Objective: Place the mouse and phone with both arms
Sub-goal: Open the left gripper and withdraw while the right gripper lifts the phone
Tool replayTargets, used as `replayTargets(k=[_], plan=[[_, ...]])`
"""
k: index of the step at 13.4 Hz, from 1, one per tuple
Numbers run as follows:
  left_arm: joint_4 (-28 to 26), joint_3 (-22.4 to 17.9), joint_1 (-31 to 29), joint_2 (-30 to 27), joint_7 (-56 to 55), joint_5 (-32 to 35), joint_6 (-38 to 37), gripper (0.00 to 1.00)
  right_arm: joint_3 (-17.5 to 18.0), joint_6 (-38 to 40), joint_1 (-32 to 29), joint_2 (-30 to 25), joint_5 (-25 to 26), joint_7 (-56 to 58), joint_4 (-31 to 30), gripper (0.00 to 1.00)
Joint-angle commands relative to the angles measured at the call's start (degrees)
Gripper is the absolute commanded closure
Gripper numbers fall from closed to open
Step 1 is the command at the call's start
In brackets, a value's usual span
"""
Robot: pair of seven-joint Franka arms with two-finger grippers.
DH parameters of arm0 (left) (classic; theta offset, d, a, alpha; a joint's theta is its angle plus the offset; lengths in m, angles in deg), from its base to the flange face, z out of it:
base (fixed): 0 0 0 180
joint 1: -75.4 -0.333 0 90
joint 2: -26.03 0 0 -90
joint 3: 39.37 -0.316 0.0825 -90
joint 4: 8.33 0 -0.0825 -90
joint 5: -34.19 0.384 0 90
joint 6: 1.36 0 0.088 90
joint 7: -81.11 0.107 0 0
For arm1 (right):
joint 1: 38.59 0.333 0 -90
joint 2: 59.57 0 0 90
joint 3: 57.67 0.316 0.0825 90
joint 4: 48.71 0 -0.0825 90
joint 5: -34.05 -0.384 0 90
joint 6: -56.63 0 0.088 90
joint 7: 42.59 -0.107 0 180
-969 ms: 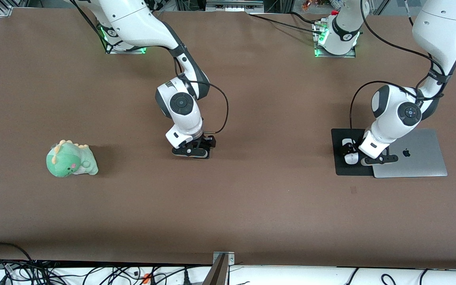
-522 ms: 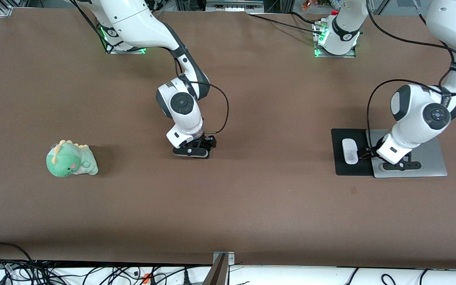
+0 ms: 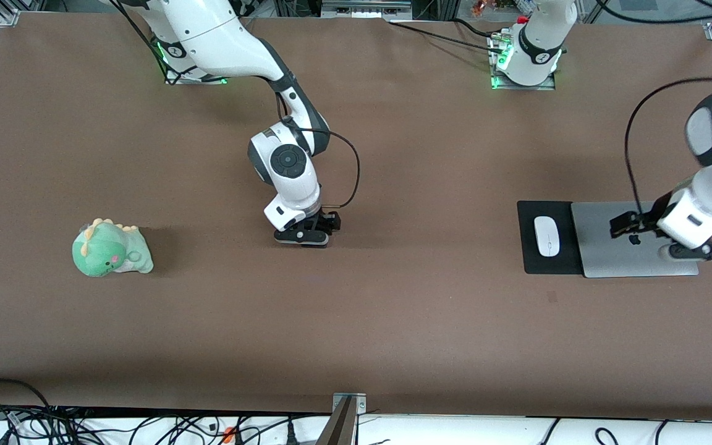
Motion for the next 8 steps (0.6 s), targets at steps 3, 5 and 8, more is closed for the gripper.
replayTargets(k=[3,5,8], plan=[[7.0,1.0,-0.6,-3.8,1.6,-1.5,-11.8,0.00,-0.5,-1.2,0.7,0.6,0.8,0.1,0.1,0.89],[7.0,1.0,-0.6,-6.0,1.6,-1.6,-13.6,0.00,-0.5,-0.2,0.5,0.4,0.6,0.4,0.2,1.00],[8.3,1.0,-0.5,-6.6,1.0,-2.9,-15.3,0.00,-0.5,7.3,-0.1,0.1,0.6,1.0,4.0,1.00]])
